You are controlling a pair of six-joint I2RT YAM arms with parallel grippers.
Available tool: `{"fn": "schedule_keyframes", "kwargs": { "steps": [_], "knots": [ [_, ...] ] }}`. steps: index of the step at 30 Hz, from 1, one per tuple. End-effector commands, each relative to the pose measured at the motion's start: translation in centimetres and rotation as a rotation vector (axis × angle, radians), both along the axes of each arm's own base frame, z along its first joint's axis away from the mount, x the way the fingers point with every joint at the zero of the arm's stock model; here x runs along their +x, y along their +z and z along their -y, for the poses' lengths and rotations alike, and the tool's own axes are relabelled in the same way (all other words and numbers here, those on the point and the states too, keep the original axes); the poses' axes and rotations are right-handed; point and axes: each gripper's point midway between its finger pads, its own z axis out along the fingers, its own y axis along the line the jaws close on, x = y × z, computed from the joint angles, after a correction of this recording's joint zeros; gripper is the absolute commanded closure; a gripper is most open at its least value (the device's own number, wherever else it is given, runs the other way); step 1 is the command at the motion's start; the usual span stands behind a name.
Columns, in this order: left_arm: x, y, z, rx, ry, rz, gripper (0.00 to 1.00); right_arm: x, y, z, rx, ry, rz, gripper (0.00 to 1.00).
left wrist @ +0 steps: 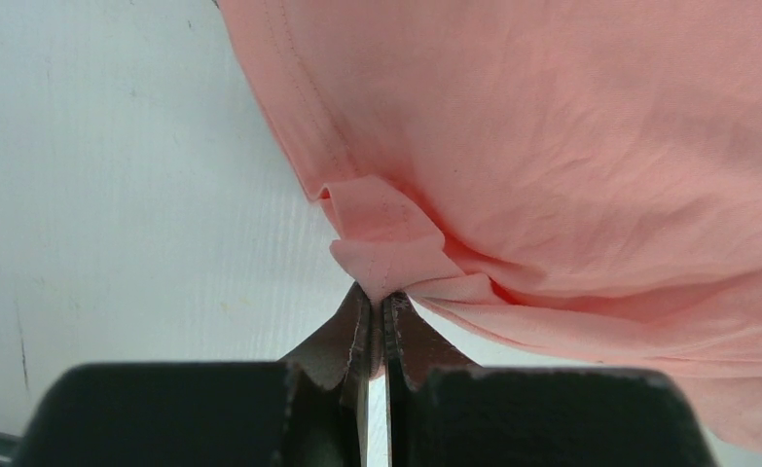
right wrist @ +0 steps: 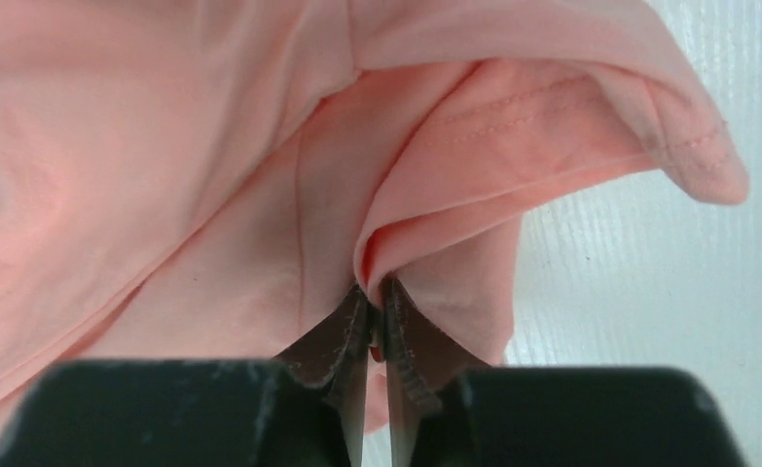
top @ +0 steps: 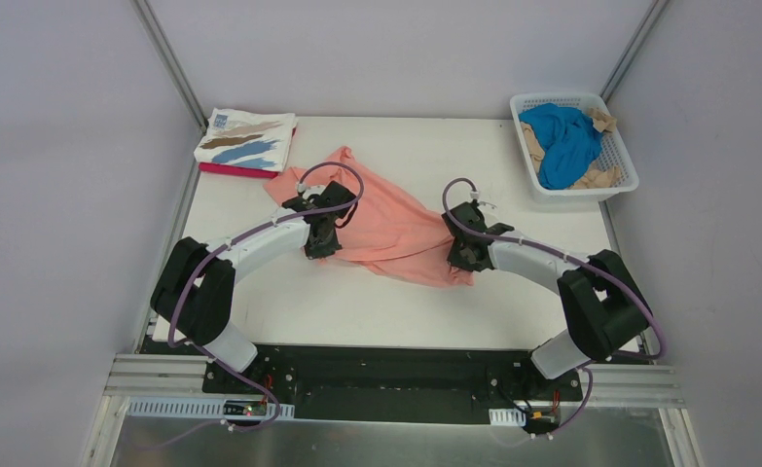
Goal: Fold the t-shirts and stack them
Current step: Flatten out the tshirt
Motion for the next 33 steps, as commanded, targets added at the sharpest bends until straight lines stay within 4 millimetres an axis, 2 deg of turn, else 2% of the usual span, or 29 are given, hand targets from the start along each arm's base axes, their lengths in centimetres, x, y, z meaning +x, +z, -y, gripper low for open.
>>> {"fn": "schedule_keyframes", "kwargs": {
  "steps": [1,2,6,12,17,19,21,24,27,30,33],
  "knots": [
    [0.4,1.2,-0.5,0.006,0.005,0.035,1.0,1.4,1.0,-0.7,0.028,0.009,0.063,0.92],
    [0.5,1.3,-0.6,0.009,0.008,0.039,1.0,1.5,1.0,-0.5,0.021,0.001,0.068,0.99],
    [0.9,1.9,-1.0,0.019,0.023,0.065,1.0,1.4,2.2,1.7,-0.059,-0.044,0.105,1.0],
    [2.3,4.2,-1.9,0.014,0.064,0.142,1.0,-0.4,6.2,9.6,-0.338,-0.167,0.133,1.0],
    [3.3,5.7,-3.2,0.012,0.105,0.185,1.0,-1.1,8.5,14.4,-0.397,-0.295,0.179,1.0],
    [3.8,6.6,-3.8,0.007,0.121,0.206,1.0,-0.9,10.0,16.0,-0.414,-0.343,0.222,1.0],
    [4.8,8.2,-4.1,-0.01,0.138,0.247,1.0,-0.2,12.2,17.3,-0.44,-0.364,0.288,1.0],
    [6.4,12.6,-4.3,-0.034,0.132,0.347,1.0,2.3,17.4,17.0,-0.389,-0.366,0.44,1.0],
    [7.4,19.3,-4.5,-0.057,0.106,0.502,1.0,3.9,23.8,17.1,-0.379,-0.358,0.607,1.0],
    [7.1,26.6,-5.1,-0.083,0.076,0.661,1.0,4.2,30.7,16.9,-0.338,-0.34,0.764,1.0],
    [5.5,32.9,-5.9,-0.115,0.042,0.801,1.0,2.9,37.5,16.6,-0.282,-0.286,0.911,1.0]
  ]
}}
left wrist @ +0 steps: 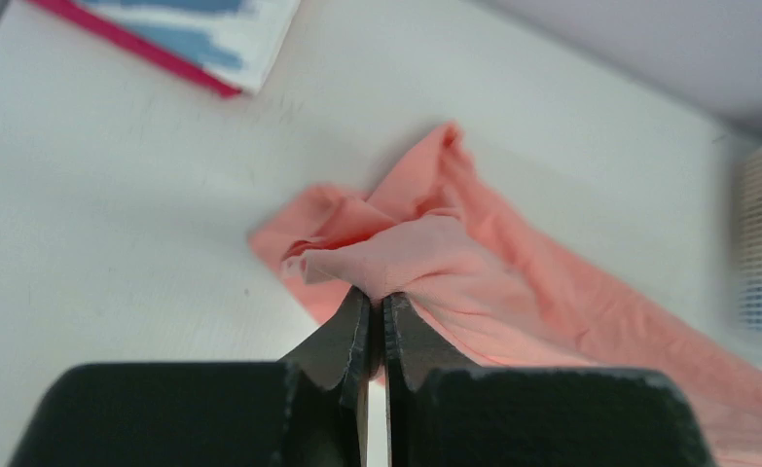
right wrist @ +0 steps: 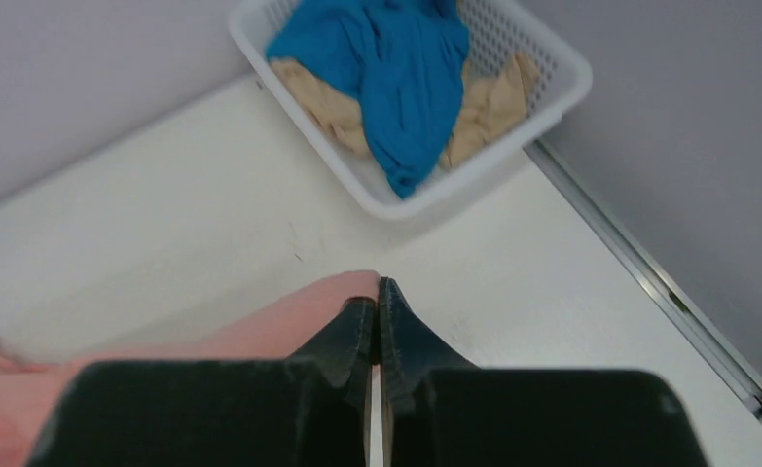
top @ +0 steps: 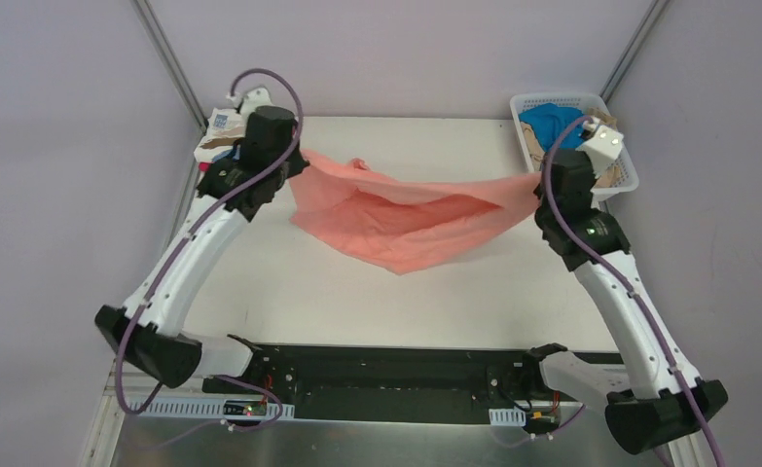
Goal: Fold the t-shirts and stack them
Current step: Flatten out the tshirt
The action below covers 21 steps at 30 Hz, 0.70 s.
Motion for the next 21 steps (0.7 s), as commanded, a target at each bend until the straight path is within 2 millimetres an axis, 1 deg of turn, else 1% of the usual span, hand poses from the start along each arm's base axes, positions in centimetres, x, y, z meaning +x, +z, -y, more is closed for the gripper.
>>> {"fn": "schedule_keyframes", "kwargs": {
  "steps": [1,4,6,7,9,11,13,14,15,17,19,21],
  "knots": [
    [-3.1,12.4,-2.6,0.007,-0.033,0.294,1.0,-2.1,13.8,0.9,-0.026,0.083,0.318,1.0],
    [-5.6,17.8,-2.6,-0.023,-0.117,0.421,1.0,-4.8,19.6,-0.1,0.013,0.204,0.448,1.0],
    [-7.6,20.9,-2.3,-0.053,-0.19,0.502,1.0,-7.2,23.5,-0.8,0.043,0.294,0.542,1.0],
    [-8.7,22.4,-2.0,-0.067,-0.236,0.54,1.0,-8.8,25.6,-1.3,0.06,0.353,0.592,1.0],
    [-11.3,25.1,-1.1,-0.105,-0.349,0.616,1.0,-11.5,28.8,-2.5,0.086,0.473,0.672,1.0],
    [-14.5,27.5,0.3,-0.15,-0.494,0.691,1.0,-14.6,31.7,-3.7,0.099,0.596,0.754,1.0],
    [-17.3,29.4,0.3,-0.18,-0.559,0.757,1.0,-17.6,34.3,-4.2,0.107,0.673,0.836,1.0],
    [-18.5,30.2,0.0,-0.187,-0.572,0.789,1.0,-18.9,35.3,-4.2,0.107,0.7,0.873,1.0],
    [-19.5,30.9,-0.4,-0.194,-0.576,0.818,1.0,-20.3,36.4,-4.1,0.103,0.717,0.915,1.0],
    [-21.6,32.1,-1.0,-0.208,-0.591,0.869,1.0,-22.6,38.2,-3.6,0.095,0.727,0.984,1.0],
    [-23.1,32.9,-0.9,-0.225,-0.629,0.899,1.0,-24.0,39.5,-2.9,0.081,0.719,1.031,1.0],
    [-23.9,33.3,-0.6,-0.237,-0.665,0.912,1.0,-24.5,40.3,-2.8,0.065,0.718,1.05,1.0]
  ]
}}
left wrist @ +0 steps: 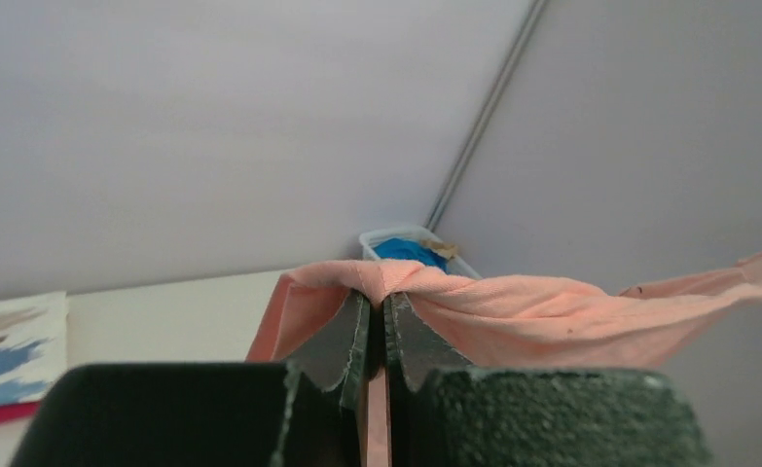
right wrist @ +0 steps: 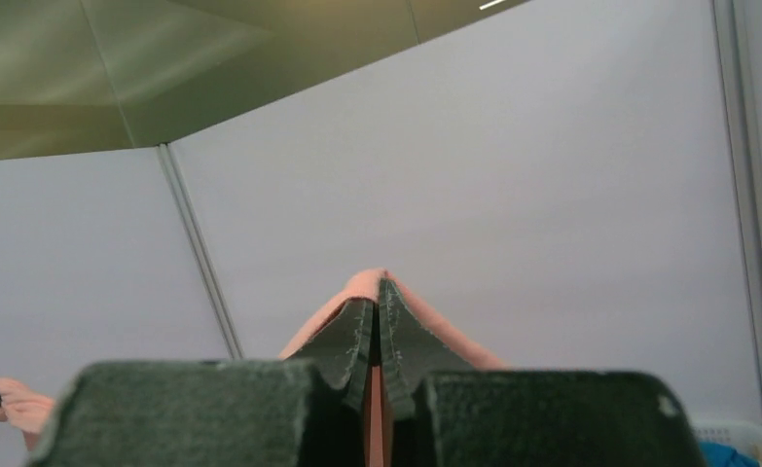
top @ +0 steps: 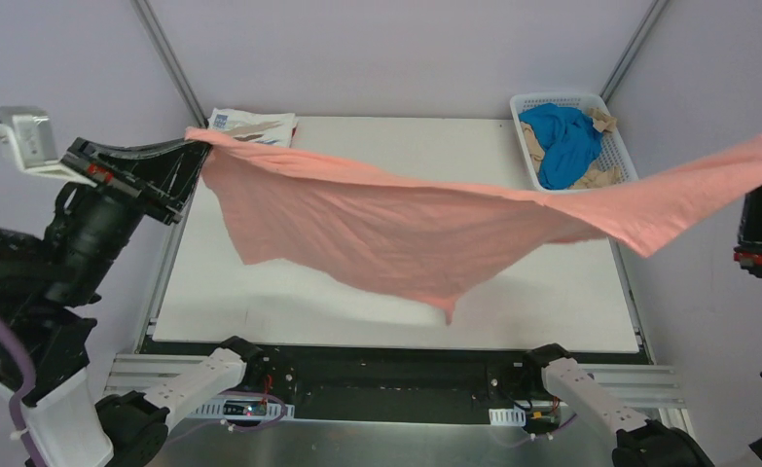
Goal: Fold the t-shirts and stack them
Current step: Flatten out the tshirt
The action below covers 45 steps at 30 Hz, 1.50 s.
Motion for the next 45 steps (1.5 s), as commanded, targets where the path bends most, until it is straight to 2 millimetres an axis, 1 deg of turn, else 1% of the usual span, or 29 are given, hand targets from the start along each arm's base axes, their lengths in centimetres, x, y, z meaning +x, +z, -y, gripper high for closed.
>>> {"fn": "schedule_keyframes", "kwargs": {
  "steps": [1,4,6,7,9,10,12,13,14,16,17,18,19,20,24,25,27,28,30,33,35,37,38,39,42,45],
  "knots": [
    [-2.8,2.2,0.9,-0.001,-0.112,0.093,1.0,-0.4,1.7,-0.9,-0.065,0.022,0.049,1.0],
    [-1.7,2.1,0.8,-0.009,-0.079,0.072,1.0,0.5,2.3,-0.7,-0.076,-0.01,0.055,1.0],
    [-0.1,1.3,0.9,-0.003,-0.05,0.035,1.0,1.9,2.2,-0.7,-0.087,-0.04,0.045,1.0],
    [1.0,0.6,1.0,0.0,-0.027,0.007,1.0,3.0,2.0,-0.8,-0.095,-0.06,0.035,1.0],
    [3.7,-1.3,1.2,0.012,0.025,-0.064,1.0,5.7,1.1,-0.7,-0.107,-0.112,0.001,1.0],
    [5.1,-2.4,1.2,0.017,0.063,-0.103,1.0,8.0,-0.2,-1.0,-0.125,-0.141,-0.046,1.0],
    [8.7,-5.6,0.6,0.033,0.177,-0.202,1.0,11.9,-2.1,-1.2,-0.141,-0.2,-0.101,1.0],
    [10.9,-7.6,-0.2,0.036,0.277,-0.264,1.0,14.1,-3.6,-1.5,-0.165,-0.223,-0.141,1.0],
    [12.5,-9.7,-0.9,0.038,0.357,-0.316,1.0,16.3,-5.1,-1.7,-0.178,-0.251,-0.18,1.0],
    [15.7,-14.2,-1.8,0.065,0.499,-0.418,1.0,20.8,-8.9,-2.3,-0.209,-0.299,-0.265,1.0],
    [17.1,-16.5,-2.3,0.079,0.572,-0.47,1.0,23.1,-11.2,-2.8,-0.23,-0.312,-0.305,1.0],
    [18.6,-19.3,-2.4,0.112,0.626,-0.53,1.0,25.6,-13.8,-3.5,-0.259,-0.316,-0.354,1.0],
    [19.8,-21.8,-2.5,0.137,0.665,-0.582,1.0,27.1,-15.6,-3.9,-0.272,-0.316,-0.377,1.0],
    [20.9,-24.1,-2.6,0.156,0.691,-0.633,1.0,29.3,-18.4,-4.6,-0.287,-0.315,-0.431,1.0],
    [24.3,-33.2,-2.7,0.204,0.71,-0.847,1.0,35.0,-27.2,-5.5,-0.278,-0.315,-0.578,1.0],
    [25.1,-35.2,-2.9,0.212,0.713,-0.893,1.0,36.2,-29.9,-5.8,-0.282,-0.307,-0.617,1.0],
    [27.0,-38.9,-3.3,0.233,0.718,-0.976,1.0,38.4,-33.6,-6.4,-0.281,-0.288,-0.67,1.0],
    [27.9,-40.3,-3.3,0.243,0.71,-1.01,1.0,39.4,-35.6,-6.8,-0.289,-0.278,-0.707,1.0],
    [29.8,-43.2,-3.5,0.275,0.707,-1.071,1.0,41.3,-38.8,-7.3,-0.307,-0.273,-0.772,1.0],
    [32.2,-45.9,-3.5,0.281,0.697,-1.121,1.0,43.6,-42.3,-7.7,-0.324,-0.287,-0.841,1.0],
    [33.5,-47.1,-3.5,0.281,0.691,-1.14,1.0,44.8,-43.7,-7.8,-0.337,-0.294,-0.865,1.0],
    [34.7,-48.3,-3.4,0.28,0.674,-1.158,1.0,45.9,-44.5,-8.1,-0.352,-0.296,-0.876,1.0],
    [35.3,-48.7,-3.5,0.278,0.674,-1.16,1.0,46.4,-45.3,-8.1,-0.363,-0.301,-0.888,1.0],
    [35.8,-48.8,-3.6,0.277,0.677,-1.157,1.0,46.9,-45.7,-8.2,-0.367,-0.306,-0.893,1.0],
    [37.6,-48.7,-3.5,0.273,0.659,-1.139,1.0,48.3,-46.2,-8.1,-0.375,-0.323,-0.896,1.0],
    [39.1,-49.3,-3.3,0.27,0.633,-1.137,1.0,49.5,-47.4,-8.0,-0.384,-0.342,-0.909,1.0]
  ]
}}
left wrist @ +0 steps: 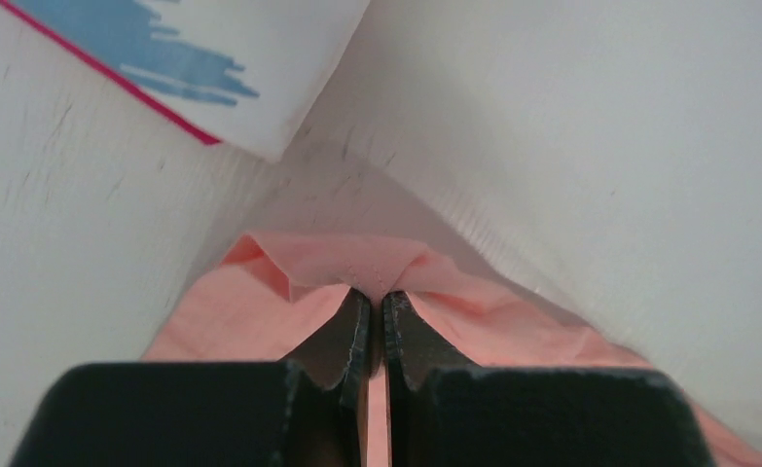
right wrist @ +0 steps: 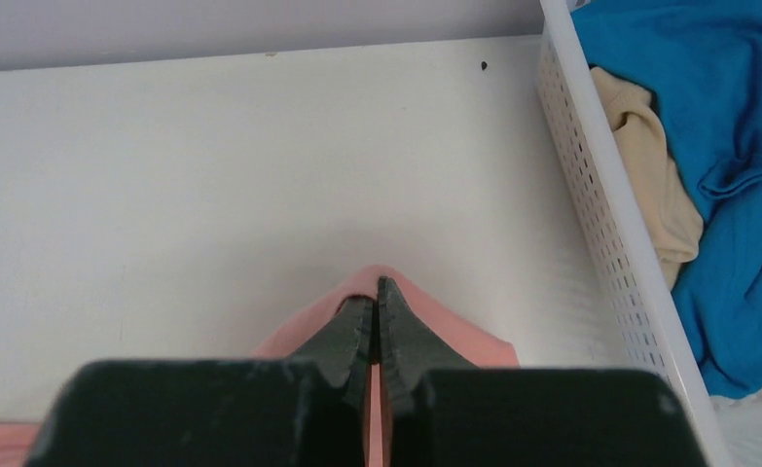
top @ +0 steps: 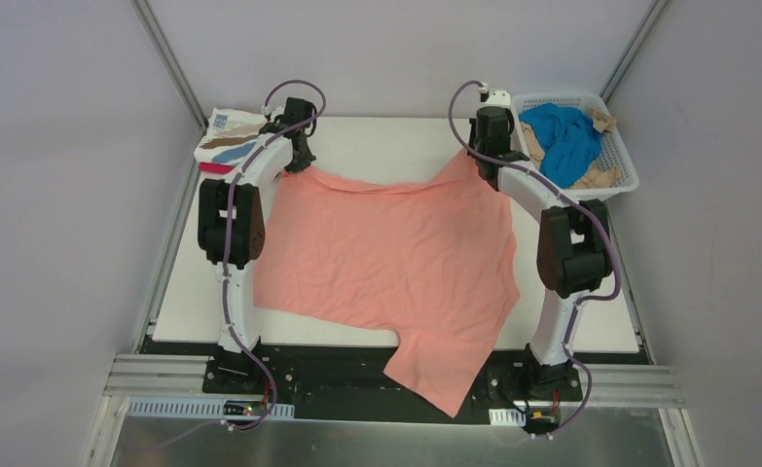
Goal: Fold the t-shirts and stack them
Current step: Flatten out the tshirt
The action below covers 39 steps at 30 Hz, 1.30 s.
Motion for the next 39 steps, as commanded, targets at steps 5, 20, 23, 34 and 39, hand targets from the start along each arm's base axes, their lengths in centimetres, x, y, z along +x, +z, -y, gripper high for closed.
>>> {"fn": "schedule_keyframes", "kwargs": {
  "steps": [5,20,23,34,39],
  "knots": [
    [5.1,0.3,-0.7,-0.043,0.0,0.073,0.81,4.4,1.3,0.8,-0.016,-0.061,0.093,0.99],
    [7.3,10.1,4.8,-0.299,-0.277,0.252,0.01,1.4,5.4,0.6,0.167,-0.139,-0.103,0.01],
    [4.9,10.6,4.8,-0.289,-0.276,0.231,0.01,-1.6,4.2,-1.3,0.298,-0.076,-0.174,0.01],
    [-7.9,2.5,7.9,-0.24,-0.3,-0.019,0.01,-3.5,-3.7,-7.6,0.666,-0.022,-0.438,0.01],
    [-10.7,-0.8,7.1,-0.224,-0.255,-0.069,0.01,-2.2,-6.5,-8.7,0.752,-0.067,-0.475,0.01]
  ]
}}
